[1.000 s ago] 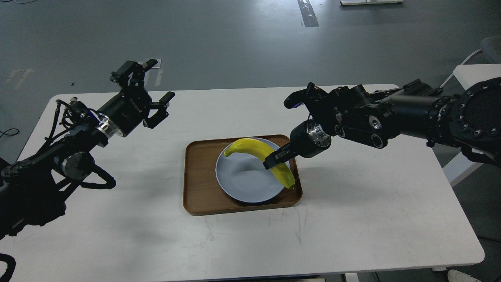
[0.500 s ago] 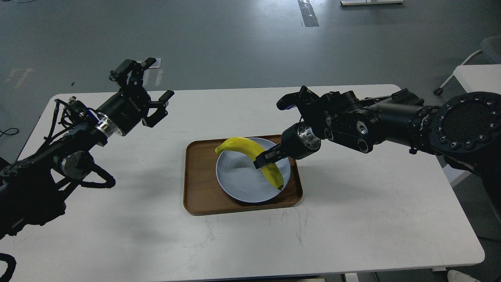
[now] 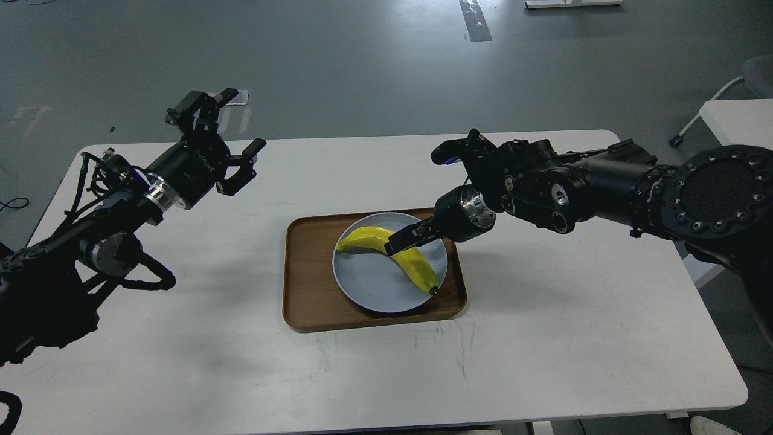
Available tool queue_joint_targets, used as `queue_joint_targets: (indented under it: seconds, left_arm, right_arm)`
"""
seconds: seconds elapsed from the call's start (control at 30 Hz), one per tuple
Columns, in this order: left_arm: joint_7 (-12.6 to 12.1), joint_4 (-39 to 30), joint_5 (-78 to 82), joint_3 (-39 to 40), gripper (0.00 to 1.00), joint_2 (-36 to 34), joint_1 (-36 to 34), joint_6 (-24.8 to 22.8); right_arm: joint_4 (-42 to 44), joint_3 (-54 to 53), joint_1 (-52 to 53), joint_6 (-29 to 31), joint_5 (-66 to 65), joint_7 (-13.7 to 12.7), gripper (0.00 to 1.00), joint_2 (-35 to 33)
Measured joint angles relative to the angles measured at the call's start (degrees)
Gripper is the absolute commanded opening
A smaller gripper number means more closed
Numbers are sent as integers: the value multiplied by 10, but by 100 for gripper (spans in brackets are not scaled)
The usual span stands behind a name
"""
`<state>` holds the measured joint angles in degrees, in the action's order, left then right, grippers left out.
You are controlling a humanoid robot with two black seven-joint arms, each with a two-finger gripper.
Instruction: Place banana on plate with both arms
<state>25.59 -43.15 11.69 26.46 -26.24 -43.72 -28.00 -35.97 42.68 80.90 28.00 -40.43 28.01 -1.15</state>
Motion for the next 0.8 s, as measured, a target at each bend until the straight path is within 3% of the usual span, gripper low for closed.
queue_joint_targets:
  seconds: [0.27,0.47,0.8]
  left_arm:
    - [0,0,0,0,98,1,-1,0]
    - [0,5,0,0,98,6,-1,0]
    - [1,26,0,4,98,22,2,0]
  right_arm:
    - [-12,-147,-13,0,78,0,97,-162]
    - [-34,-309,-123,0,220,0,97,-270]
    - [-26,-538,-340,0,329,0,97,-281]
